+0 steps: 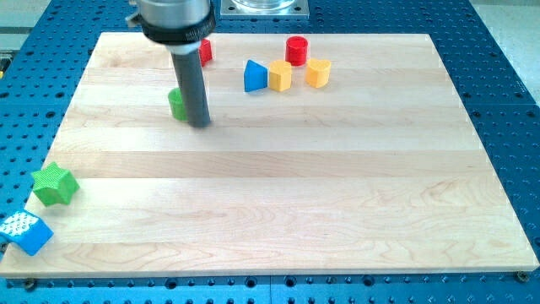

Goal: Place the green circle to the left of the red star

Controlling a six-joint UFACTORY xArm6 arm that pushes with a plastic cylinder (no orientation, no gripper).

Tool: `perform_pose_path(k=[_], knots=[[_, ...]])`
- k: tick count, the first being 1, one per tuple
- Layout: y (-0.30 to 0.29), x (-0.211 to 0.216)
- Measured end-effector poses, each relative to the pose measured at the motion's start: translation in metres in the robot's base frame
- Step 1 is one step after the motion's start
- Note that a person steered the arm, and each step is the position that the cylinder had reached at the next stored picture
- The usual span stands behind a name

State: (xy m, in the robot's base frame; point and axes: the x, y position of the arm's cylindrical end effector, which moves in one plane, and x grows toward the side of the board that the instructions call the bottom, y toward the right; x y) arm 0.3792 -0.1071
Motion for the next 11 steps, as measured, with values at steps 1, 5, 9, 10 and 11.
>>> perform_pose_path(k=[1, 5, 9, 10, 11], knots=[[-0.018, -0.056], [-0.044, -0.034], [-0.106, -0.092], [-0.105, -0.099], [-0.100, -0.118]])
